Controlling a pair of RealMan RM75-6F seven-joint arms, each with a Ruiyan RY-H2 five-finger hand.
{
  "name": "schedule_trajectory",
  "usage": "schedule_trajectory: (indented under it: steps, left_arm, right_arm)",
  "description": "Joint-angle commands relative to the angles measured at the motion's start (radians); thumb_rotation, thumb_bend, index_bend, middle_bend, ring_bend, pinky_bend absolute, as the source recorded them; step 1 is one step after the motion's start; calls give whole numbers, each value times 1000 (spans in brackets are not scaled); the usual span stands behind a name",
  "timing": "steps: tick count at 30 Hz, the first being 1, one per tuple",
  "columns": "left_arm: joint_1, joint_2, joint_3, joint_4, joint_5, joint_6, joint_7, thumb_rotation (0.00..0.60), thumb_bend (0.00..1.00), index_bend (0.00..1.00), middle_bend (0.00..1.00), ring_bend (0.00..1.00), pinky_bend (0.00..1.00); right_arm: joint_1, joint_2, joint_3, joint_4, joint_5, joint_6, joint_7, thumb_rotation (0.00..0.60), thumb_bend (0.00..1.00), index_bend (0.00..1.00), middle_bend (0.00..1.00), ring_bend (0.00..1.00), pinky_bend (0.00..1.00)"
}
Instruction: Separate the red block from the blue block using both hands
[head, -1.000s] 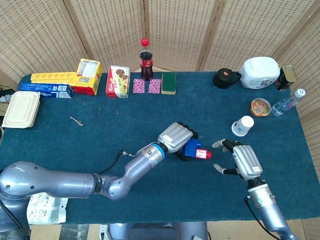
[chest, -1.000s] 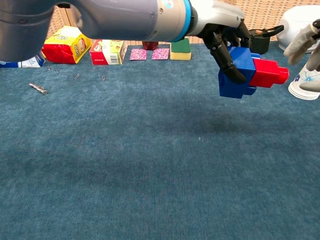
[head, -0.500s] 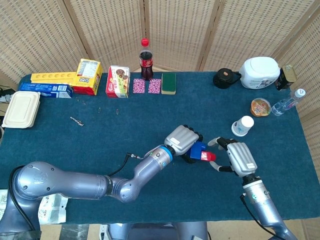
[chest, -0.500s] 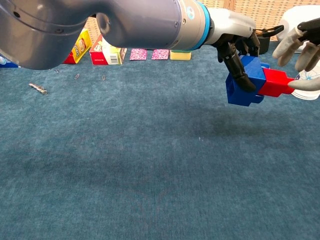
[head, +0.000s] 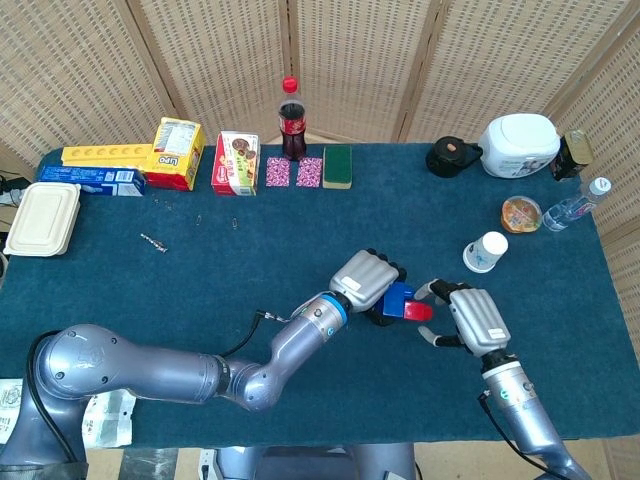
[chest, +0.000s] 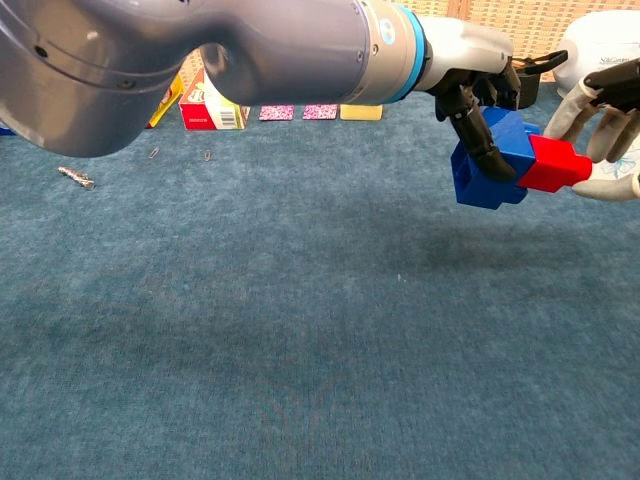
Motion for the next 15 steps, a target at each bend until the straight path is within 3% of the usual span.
schedule_trajectory:
  steps: [1, 10, 15]
  left_arm:
    - [-1, -4, 0, 0, -1, 13, 3, 434, 333, 494, 391, 301, 274]
    - [-5, -20, 0, 0, -6, 45, 15, 429, 332, 494, 391, 302, 274]
    - [-6, -23, -5, -1, -10, 46, 15, 426, 331, 494, 391, 302, 274]
  right_arm:
    - [4, 6, -4, -9, 9, -8, -13, 600, 295, 386, 390, 456, 402]
    - [30, 5, 8, -41, 54, -23, -72, 598, 298, 395, 389, 457, 405]
    - [45, -2, 16, -53, 91, -30, -105, 600, 321, 459, 397, 468, 416]
